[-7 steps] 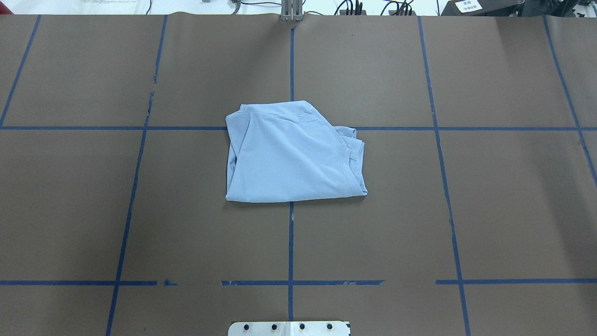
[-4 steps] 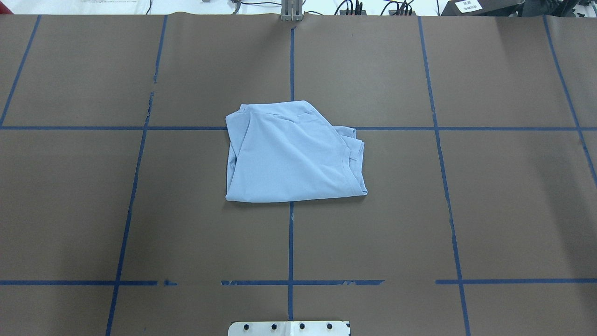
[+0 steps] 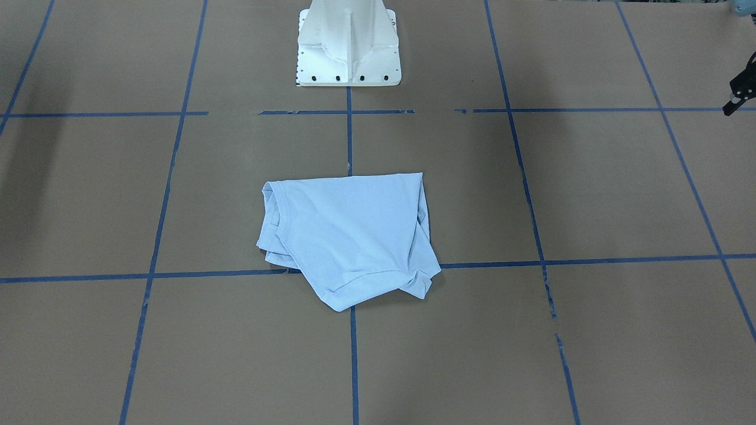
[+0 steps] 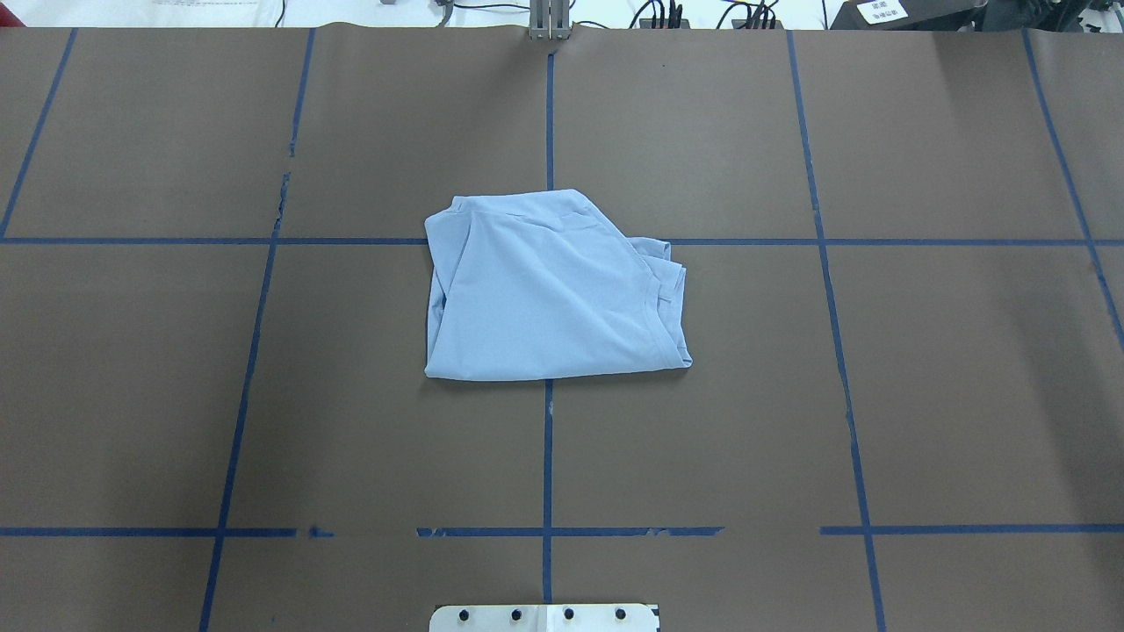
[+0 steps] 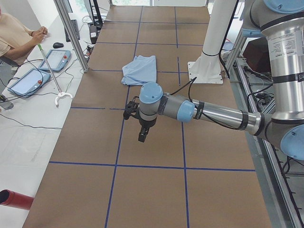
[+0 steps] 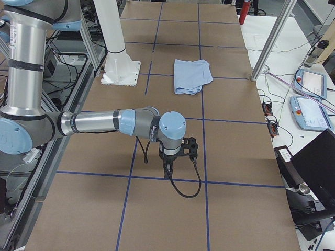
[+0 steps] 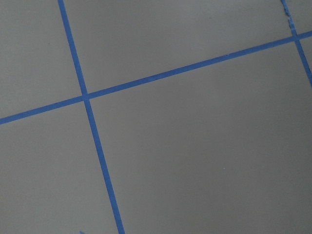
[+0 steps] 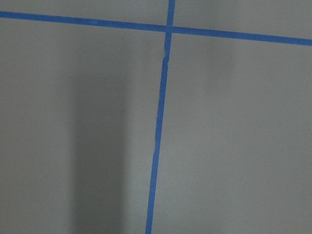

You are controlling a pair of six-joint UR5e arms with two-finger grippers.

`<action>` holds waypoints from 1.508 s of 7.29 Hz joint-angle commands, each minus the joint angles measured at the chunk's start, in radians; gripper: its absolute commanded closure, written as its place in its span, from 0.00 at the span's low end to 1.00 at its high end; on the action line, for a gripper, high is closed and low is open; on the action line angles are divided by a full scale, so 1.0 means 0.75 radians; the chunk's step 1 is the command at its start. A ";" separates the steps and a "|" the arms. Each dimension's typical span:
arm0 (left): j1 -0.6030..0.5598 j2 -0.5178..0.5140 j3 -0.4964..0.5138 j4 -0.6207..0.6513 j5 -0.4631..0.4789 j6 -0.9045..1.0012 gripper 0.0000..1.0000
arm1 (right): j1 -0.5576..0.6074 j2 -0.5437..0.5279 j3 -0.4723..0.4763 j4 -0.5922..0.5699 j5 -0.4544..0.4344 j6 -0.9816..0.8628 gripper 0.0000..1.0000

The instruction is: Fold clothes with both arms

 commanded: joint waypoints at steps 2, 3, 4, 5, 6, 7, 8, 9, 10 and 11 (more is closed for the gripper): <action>-0.002 0.006 0.019 -0.021 -0.027 0.004 0.00 | 0.000 0.001 0.003 -0.001 0.002 0.014 0.00; -0.002 0.057 0.023 -0.019 -0.043 0.006 0.00 | -0.002 0.001 0.003 -0.001 -0.006 0.024 0.00; -0.004 0.096 0.011 -0.021 -0.043 0.010 0.00 | -0.002 0.001 0.003 -0.001 -0.017 0.024 0.00; -0.006 0.129 0.015 -0.023 -0.045 0.093 0.00 | -0.004 -0.001 0.003 0.001 -0.037 0.026 0.00; -0.010 0.135 0.025 -0.013 -0.043 0.159 0.00 | -0.006 -0.003 0.003 -0.001 -0.053 0.038 0.00; -0.012 0.143 0.025 -0.011 -0.039 0.155 0.00 | -0.006 -0.003 0.003 -0.001 -0.052 0.091 0.00; -0.012 0.144 0.032 -0.011 -0.039 0.149 0.00 | -0.006 -0.003 0.003 0.001 -0.052 0.102 0.00; -0.010 0.144 0.042 -0.009 -0.037 0.145 0.00 | -0.006 -0.001 0.003 0.001 -0.050 0.102 0.00; -0.012 0.144 0.042 0.023 -0.035 0.149 0.00 | -0.006 -0.001 0.003 0.001 -0.047 0.100 0.00; -0.014 0.129 0.028 0.125 -0.031 0.200 0.00 | -0.006 -0.001 0.005 0.001 -0.049 0.100 0.00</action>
